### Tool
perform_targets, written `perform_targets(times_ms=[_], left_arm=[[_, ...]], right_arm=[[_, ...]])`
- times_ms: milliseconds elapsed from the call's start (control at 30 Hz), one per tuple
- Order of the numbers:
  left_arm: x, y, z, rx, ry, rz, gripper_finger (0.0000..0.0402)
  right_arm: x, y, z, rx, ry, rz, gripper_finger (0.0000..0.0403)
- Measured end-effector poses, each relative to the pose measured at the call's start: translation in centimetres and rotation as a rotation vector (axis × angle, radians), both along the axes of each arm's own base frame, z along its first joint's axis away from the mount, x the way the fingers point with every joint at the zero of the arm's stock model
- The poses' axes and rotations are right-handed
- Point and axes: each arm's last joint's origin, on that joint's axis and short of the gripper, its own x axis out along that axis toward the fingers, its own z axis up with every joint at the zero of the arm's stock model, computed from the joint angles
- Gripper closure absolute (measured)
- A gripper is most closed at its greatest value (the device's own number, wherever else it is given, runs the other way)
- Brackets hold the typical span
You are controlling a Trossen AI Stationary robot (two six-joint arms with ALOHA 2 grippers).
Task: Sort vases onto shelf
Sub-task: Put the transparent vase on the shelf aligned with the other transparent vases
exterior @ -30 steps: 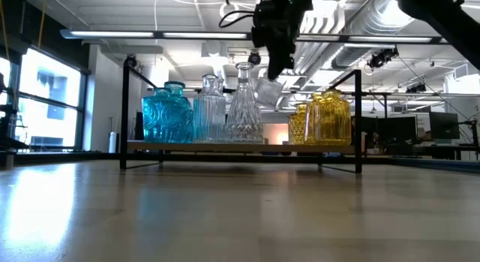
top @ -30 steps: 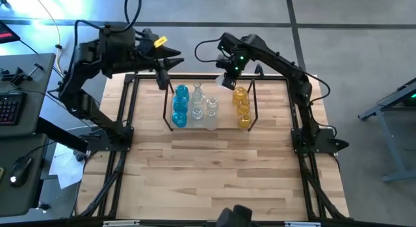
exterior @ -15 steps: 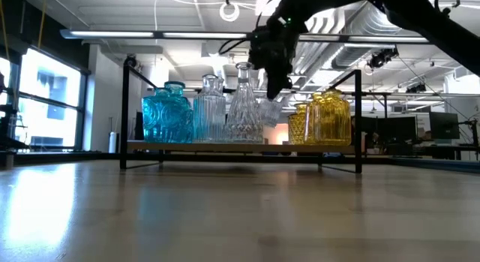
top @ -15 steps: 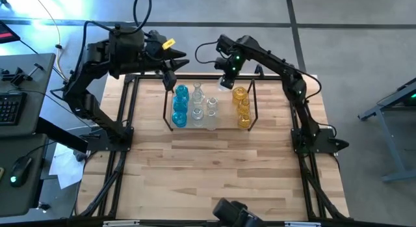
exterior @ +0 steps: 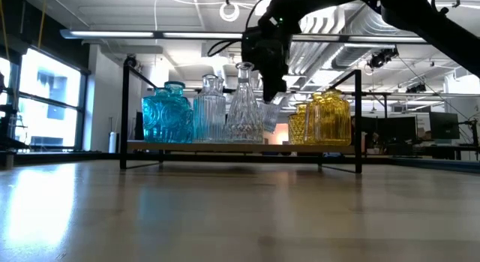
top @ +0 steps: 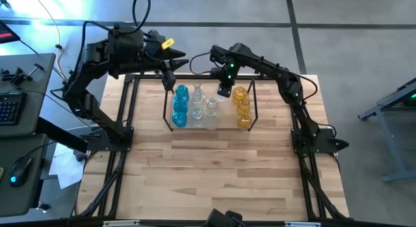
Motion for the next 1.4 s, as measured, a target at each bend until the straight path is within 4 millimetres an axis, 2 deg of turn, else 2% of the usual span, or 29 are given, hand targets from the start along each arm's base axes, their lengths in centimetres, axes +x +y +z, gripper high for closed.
perform_targets(times_ms=[133,400,767,967,1400], left_arm=[[0.0,0.0,0.0,0.002,0.002,-0.002,0.03],[0.0,0.0,0.0,0.002,0.001,-0.004,0.03],[0.0,0.0,0.0,-0.005,-0.002,-0.001,0.03],[0.0,0.0,0.0,-0.012,-0.006,0.002,0.03],[0.0,0.0,0.0,-0.013,-0.007,0.002,0.03]], right_arm=[[0.4,0.5,-1.4,0.016,0.037,0.014,0.0403],[0.7,0.5,-2.8,0.012,0.035,0.017,0.0403],[1.0,0.3,-2.8,-0.004,0.007,0.021,0.0402],[1.0,0.4,-2.8,-0.005,0.006,0.028,0.0389],[1.8,1.6,-2.8,-0.041,0.005,0.085,0.0382]])
